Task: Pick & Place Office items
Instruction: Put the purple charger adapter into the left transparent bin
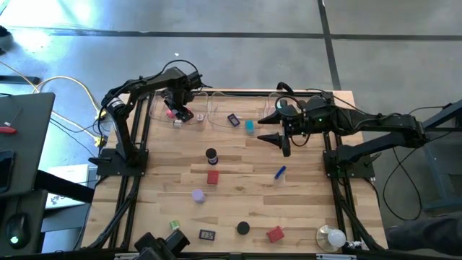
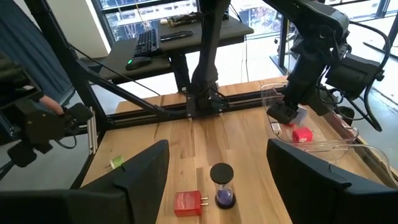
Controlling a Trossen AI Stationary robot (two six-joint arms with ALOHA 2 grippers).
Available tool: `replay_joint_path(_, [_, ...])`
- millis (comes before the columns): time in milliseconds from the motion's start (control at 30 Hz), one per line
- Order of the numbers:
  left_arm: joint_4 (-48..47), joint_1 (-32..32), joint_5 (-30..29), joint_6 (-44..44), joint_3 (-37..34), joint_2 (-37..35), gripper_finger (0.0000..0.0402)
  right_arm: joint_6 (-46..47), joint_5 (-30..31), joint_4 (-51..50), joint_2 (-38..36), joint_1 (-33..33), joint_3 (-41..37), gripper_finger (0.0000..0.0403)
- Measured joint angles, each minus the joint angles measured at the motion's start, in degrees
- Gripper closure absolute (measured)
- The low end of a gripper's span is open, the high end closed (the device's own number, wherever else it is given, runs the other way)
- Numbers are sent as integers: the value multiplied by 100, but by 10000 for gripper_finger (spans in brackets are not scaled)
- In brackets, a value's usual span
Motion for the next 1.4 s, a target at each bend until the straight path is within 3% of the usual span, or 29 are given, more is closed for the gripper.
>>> replay_joint_path(567, [361,39,29,-545,4,604,197,131,-19,-208,0,-2,0,143])
replay_joint_path(800, [375,39,274,-466,-7,623,129,131,-6,-206,0,-4,0,143])
replay_joint_path(933, [422,39,276,-550,-7,623,114,131,-2,-205,0,-3,0,143])
replay_joint_path(1300, [-376,55,-1044,-682,-4,573,110,129,7,-201,0,-7,0,143])
replay_joint_path(1400, [-455,57,-1163,-799,-4,474,109,129,7,-201,0,-7,0,143])
